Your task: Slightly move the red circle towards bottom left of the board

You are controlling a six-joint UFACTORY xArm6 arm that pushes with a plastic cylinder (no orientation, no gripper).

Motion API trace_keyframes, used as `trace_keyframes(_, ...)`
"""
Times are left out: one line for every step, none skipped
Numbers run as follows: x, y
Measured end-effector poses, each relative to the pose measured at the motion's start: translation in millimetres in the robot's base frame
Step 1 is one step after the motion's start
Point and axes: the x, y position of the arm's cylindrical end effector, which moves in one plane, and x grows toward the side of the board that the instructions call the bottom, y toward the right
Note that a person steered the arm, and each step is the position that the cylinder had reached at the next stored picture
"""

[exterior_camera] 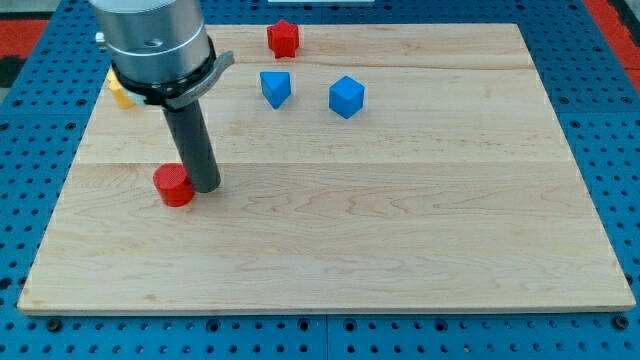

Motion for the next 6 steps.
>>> trace_keyframes(7.1, -14.4)
trace_keyframes(5.1, -35.7)
trace_keyframes(-14.0, -18.2)
trace_keyframes(4.0, -68.7)
trace_keyframes(14.6, -85.9)
trace_keyframes(-42.9, -72.7)
